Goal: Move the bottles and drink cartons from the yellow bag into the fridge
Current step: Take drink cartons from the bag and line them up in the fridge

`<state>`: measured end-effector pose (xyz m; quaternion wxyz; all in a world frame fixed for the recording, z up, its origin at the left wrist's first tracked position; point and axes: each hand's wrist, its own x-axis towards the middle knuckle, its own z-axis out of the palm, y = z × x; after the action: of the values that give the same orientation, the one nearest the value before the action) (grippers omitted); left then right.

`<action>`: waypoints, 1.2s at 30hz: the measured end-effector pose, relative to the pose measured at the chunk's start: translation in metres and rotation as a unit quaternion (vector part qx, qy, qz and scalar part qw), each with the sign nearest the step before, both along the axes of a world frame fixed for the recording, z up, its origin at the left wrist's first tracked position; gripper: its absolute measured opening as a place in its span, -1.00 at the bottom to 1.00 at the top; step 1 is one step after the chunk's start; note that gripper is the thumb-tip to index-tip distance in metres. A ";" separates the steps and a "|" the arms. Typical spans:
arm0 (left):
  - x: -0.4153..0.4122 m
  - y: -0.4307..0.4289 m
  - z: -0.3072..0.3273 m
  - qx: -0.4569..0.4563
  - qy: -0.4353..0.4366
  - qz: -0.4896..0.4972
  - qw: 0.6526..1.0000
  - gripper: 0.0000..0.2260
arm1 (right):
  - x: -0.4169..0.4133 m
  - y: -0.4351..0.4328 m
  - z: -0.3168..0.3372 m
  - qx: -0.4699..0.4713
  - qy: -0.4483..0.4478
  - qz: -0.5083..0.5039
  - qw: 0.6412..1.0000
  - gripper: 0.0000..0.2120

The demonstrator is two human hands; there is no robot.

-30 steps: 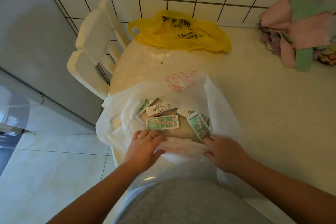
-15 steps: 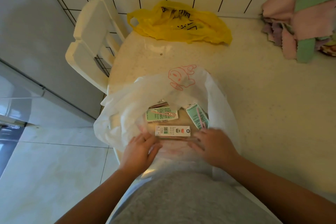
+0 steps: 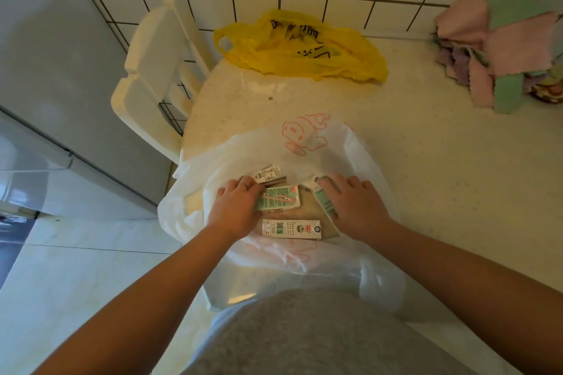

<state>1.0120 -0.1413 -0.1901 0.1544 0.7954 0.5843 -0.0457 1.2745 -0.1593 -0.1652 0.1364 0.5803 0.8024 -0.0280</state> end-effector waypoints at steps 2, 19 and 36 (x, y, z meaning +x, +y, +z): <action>0.004 -0.002 -0.004 0.008 0.005 0.005 1.000 -0.50 | -0.004 0.007 0.000 -0.025 0.009 -0.012 1.000 -0.32; -0.003 -0.023 0.010 0.023 -0.085 0.042 0.995 -0.52 | -0.009 -0.021 0.036 0.132 0.110 -0.034 0.985 -0.43; 0.003 -0.175 0.099 -0.150 -0.607 0.399 0.670 -0.77 | -0.010 -0.136 0.113 -0.117 0.747 -0.458 0.467 -0.78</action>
<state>1.0146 -0.3167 -0.0916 0.5957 0.3042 0.6087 0.4267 1.2648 -0.2953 -0.0522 -0.4806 0.6016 0.2082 -0.6032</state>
